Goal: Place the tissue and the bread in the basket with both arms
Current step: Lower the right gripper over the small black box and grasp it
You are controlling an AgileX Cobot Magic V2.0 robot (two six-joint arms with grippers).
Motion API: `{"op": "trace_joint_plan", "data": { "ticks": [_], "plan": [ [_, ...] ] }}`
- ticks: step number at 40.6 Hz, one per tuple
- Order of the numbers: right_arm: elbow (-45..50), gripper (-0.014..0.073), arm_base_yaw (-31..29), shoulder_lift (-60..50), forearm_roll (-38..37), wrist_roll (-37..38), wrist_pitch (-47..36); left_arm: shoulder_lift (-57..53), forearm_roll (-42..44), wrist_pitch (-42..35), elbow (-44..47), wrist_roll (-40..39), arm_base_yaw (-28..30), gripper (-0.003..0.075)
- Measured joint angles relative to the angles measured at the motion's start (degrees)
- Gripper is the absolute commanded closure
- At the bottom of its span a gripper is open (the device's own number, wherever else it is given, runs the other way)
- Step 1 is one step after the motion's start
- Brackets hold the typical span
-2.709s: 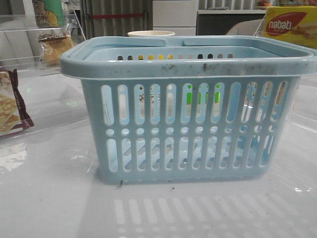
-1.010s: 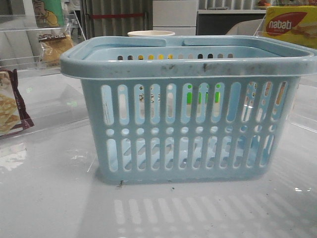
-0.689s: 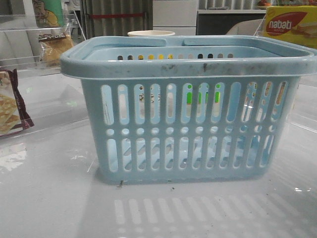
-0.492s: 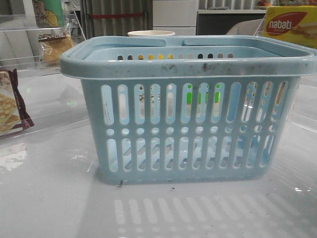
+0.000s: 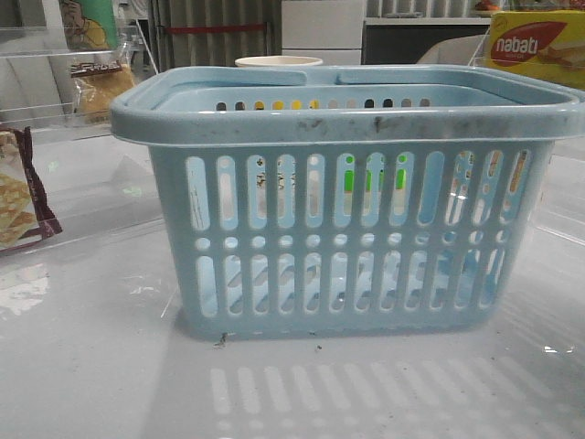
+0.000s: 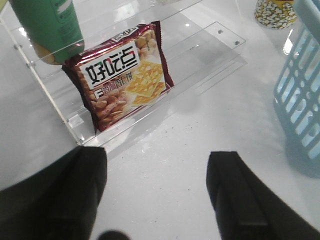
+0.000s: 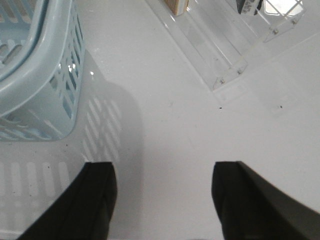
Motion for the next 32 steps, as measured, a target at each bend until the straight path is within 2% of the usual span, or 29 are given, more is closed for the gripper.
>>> {"op": "trace_joint_plan", "data": {
  "ticks": [5,15,32],
  "plan": [
    [-2.6,0.0064,-2.1,4.5,0.0,0.1,-1.7,0.0,-0.4,-0.2,0.0,0.0,-3.5,0.0248],
    [-14.3,0.0064,-9.5,18.6,0.0,0.1,-3.0,0.0,1.0,-0.5,0.0,0.1,-11.6,0.0248],
    [-33.3,0.0064,-11.7,43.1,0.0,0.2,-4.0,0.0,1.3,-0.6,0.0,0.1,-12.5,0.0248]
  ]
}}
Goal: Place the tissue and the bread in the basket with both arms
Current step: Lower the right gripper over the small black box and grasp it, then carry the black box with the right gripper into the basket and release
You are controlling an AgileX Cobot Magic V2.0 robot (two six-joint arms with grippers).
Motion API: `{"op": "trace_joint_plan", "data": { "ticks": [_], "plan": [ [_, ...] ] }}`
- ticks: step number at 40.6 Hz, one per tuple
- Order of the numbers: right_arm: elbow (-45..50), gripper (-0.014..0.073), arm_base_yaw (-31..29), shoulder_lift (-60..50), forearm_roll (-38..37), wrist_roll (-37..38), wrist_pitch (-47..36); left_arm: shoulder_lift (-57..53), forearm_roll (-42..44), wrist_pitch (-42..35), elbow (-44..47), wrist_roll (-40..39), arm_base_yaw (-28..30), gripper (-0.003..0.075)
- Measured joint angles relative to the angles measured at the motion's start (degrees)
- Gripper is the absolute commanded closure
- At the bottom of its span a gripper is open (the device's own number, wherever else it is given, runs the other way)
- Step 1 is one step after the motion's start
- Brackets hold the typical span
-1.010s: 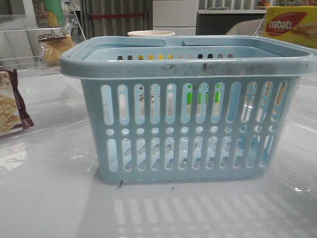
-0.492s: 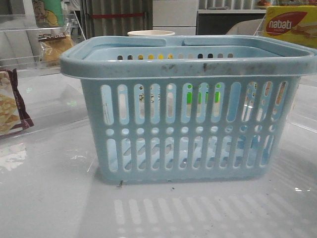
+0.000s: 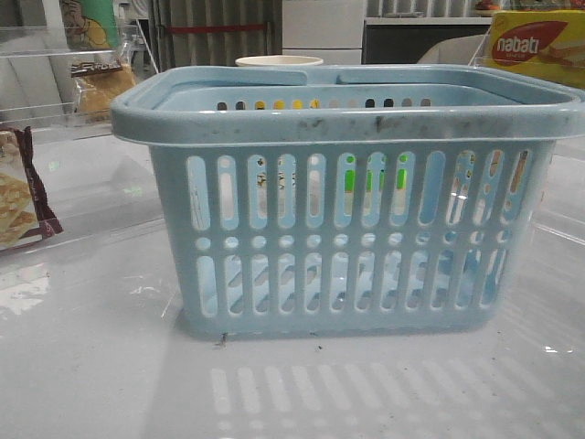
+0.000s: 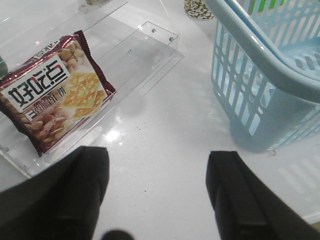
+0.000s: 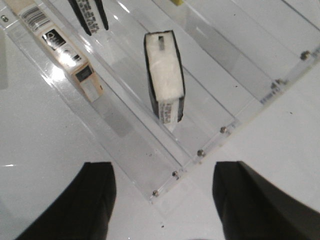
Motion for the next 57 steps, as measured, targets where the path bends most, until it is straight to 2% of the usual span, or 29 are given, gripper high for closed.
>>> {"op": "trace_joint_plan", "data": {
  "ticks": [8,21,28,32,45,57],
  "plan": [
    [-4.6,0.0085,0.0,7.9,-0.2,-0.1,-3.3,0.0,0.0,-0.1,0.0,0.0,0.0,0.0248],
    [-5.7,0.0196,0.0,14.3,-0.2,-0.1,-11.0,0.0,0.0,-0.1,0.0,0.0,0.0,0.0248],
    [-5.7,0.0340,0.0,14.8,-0.2,-0.2,-12.2,0.0,0.0,-0.1,0.0,0.0,0.0,0.0248],
    [-5.7,0.0372,0.0,14.8,-0.2,-0.2,-12.2,0.0,0.0,-0.1,0.0,0.0,0.0,0.0248],
    [-5.7,0.0378,2.4,5.5,0.0,-0.2,-11.3,0.0,0.0,-0.1,0.0,0.0,0.0,0.0248],
    [-5.7,0.0378,10.5,-9.0,0.1,-0.2,-8.1,0.0,0.0,-0.1,0.0,0.0,0.0,0.0248]
  ]
}}
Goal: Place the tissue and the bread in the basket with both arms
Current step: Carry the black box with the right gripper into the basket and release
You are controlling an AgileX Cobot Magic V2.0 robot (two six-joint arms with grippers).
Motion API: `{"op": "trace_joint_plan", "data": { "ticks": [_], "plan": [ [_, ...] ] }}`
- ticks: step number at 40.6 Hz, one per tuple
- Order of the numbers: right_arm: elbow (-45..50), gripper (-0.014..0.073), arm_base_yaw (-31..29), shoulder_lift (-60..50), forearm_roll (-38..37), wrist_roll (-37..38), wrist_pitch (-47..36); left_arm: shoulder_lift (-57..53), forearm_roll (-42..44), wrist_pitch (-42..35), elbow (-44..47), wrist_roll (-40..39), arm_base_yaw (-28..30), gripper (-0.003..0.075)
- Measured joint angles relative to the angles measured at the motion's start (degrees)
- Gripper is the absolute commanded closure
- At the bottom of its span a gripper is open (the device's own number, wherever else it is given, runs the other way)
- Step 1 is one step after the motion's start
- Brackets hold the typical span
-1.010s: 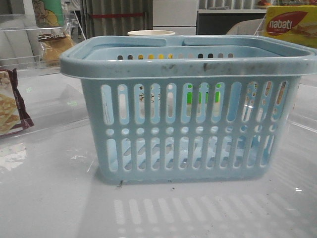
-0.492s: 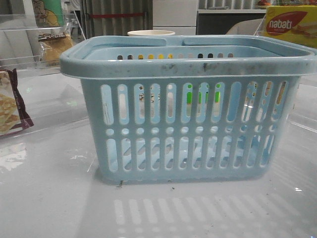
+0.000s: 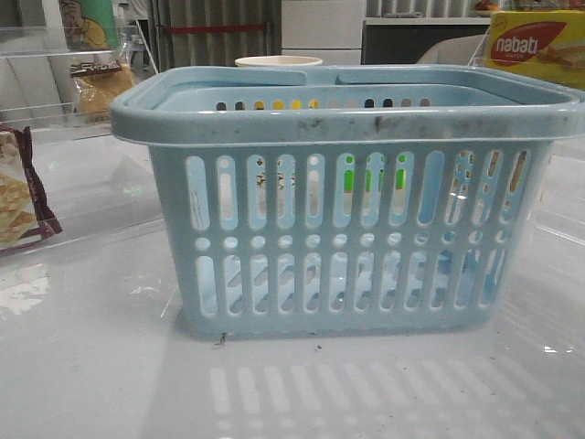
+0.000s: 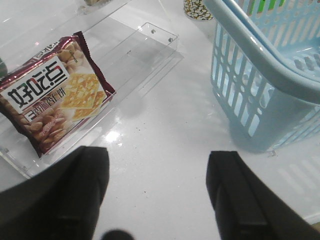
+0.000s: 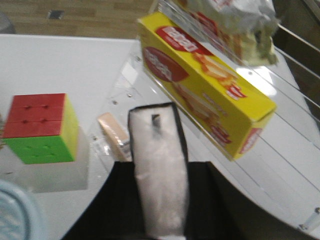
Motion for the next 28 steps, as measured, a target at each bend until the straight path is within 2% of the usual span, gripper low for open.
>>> {"op": "trace_joint_plan", "data": {
  "ticks": [9,19,23,28],
  "plan": [
    [0.0,0.0378,11.2,-3.2,2.2,0.0,6.5,0.0,0.0,-0.1,0.0,0.0,0.0,0.0248],
    [0.3,0.0368,22.9,2.4,4.2,0.0,10.4,0.0,0.0,-0.1,0.0,0.0,0.0,0.0248],
    [0.3,0.0279,25.4,5.9,4.4,0.0,11.0,0.0,0.0,-0.1,0.0,0.0,0.0,0.0248],
    [0.3,0.0083,26.6,10.3,4.6,0.0,11.2,0.0,0.0,-0.1,0.0,0.0,0.0,0.0248]
  ]
}}
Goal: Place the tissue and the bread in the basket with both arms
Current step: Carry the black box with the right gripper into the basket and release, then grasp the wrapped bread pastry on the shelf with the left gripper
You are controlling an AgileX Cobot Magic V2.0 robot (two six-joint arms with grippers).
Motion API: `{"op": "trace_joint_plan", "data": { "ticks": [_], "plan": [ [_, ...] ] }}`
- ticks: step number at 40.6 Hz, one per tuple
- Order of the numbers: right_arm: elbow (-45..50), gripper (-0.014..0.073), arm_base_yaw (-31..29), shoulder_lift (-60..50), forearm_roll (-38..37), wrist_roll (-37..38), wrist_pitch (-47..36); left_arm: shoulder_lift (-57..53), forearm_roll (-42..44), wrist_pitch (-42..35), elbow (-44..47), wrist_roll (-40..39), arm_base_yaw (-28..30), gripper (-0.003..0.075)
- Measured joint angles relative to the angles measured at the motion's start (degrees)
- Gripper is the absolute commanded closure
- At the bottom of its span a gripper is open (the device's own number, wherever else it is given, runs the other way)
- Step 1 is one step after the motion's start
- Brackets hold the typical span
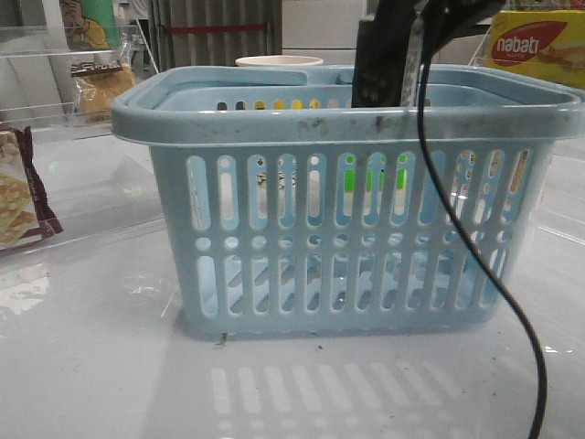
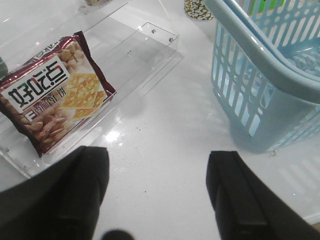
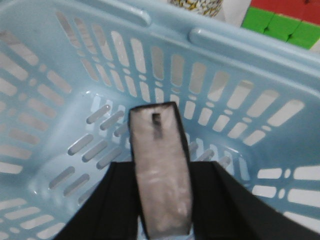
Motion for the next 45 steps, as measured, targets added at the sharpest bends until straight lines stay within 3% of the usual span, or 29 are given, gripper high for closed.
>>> {"op": "trace_joint_plan", "data": {
  "ticks": [3,12,21,31,41,45],
  "plan": [
    [0.0,0.0027,0.0,1.5,0.0,0.0,0.0,0.0,0.0,0.0,0.0,0.0,0.0,0.0248],
    [0.1,0.0036,0.0,-0.1,-0.8,-1.6,0.0,0.0,0.0,0.0,0.0,0.0,0.0,0.0248],
    [3.3,0.0036,0.0,-10.4,-1.1,-3.5,0.0,0.0,0.0,0.0,0.0,0.0,0.0,0.0248],
    [14.2,0.0036,0.0,-24.7,-2.5,-4.1,-0.8,0.0,0.0,-0.3,0.0,0.0,0.0,0.0239],
    [24.0,0.0036,0.0,-35.9,-2.8,-4.2,-0.8,1.3,0.0,-1.8,-0.4,0.0,0.0,0.0087],
    [26.0,0.0036,0.0,-38.3,-2.8,-4.2,-0.7,4.0,0.0,-1.8,-2.3,0.0,0.0,0.0078]
  ]
}}
